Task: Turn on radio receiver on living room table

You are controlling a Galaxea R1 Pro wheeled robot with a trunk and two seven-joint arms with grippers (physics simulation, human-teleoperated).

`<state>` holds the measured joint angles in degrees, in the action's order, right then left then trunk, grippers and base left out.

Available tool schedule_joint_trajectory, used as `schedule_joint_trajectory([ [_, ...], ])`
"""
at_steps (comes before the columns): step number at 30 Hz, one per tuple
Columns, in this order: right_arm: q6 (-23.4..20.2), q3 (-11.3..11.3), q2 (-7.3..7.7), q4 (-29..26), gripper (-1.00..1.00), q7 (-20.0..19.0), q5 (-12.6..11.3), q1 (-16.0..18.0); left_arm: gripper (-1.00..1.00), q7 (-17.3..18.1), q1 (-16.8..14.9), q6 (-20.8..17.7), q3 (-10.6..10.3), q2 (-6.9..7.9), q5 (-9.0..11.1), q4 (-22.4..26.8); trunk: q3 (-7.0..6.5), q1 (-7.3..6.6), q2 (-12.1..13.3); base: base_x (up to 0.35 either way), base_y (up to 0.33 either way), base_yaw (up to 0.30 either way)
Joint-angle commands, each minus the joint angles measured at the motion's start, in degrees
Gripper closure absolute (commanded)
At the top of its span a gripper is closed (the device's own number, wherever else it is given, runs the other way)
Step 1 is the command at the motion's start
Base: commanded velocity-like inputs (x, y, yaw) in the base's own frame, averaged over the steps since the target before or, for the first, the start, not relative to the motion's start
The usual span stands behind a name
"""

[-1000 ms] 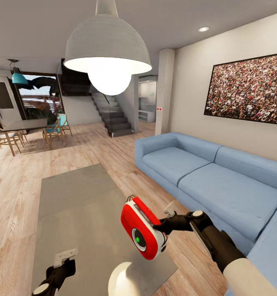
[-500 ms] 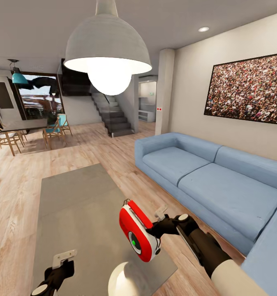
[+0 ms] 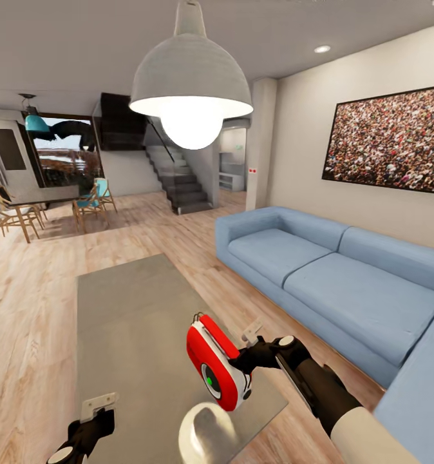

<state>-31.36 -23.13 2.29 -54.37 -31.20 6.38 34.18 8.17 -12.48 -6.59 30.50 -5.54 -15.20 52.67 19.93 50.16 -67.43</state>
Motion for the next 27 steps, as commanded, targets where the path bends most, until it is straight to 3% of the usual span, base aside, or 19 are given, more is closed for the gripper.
schedule_joint_trajectory([
  [1, -0.01, 0.02, -0.01, -0.03, 1.0, 0.0, -0.32, 0.01, 1.0, 0.02, 0.0, 0.0, 0.0, 0.0, 0.0, -0.01, 0.0, 0.0, 0.0, -0.155, 0.24, 0.0],
  [8, -0.04, -0.04, -0.01, 0.05, 1.0, 0.25, -0.28, 0.01, 1.0, 0.08, 0.0, 0.05, -0.02, 0.0, 0.0, -0.02, 0.0, 0.0, 0.0, -0.077, 0.225, 0.0],
  [12, -1.04, -0.12, -0.13, 0.05, 1.0, 4.53, -0.27, 0.01, 1.0, 0.02, 0.0, 0.49, -0.08, 0.0, 0.02, 0.03, 0.0, 0.0, 0.0, -0.008, 0.048, 0.0],
  [15, -4.15, -0.15, -1.41, 0.06, 1.0, 8.2, -0.25, 0.01, 1.0, 0.0, 0.0, 0.58, -0.05, -0.04, 0.08, 0.12, 0.0, 0.0, 0.0, -0.002, 0.01, 0.0],
  [22, -8.37, -0.16, -4.5, 0.06, 1.0, 10.89, -0.15, 0.01, 1.0, -0.11, 0.0, 0.39, -0.46, -0.22, 0.05, 0.07, 0.0, 0.0, 0.0, 0.0, 0.002, 0.0],
  [27, -12.08, -0.09, -5.19, -0.02, 1.0, 11.83, 0.04, 0.01, 1.0, 0.02, 0.0, 0.48, -0.16, -0.09, 0.05, 0.06, 0.0, 0.0, 0.0, 0.0, 0.0, 0.0],
])
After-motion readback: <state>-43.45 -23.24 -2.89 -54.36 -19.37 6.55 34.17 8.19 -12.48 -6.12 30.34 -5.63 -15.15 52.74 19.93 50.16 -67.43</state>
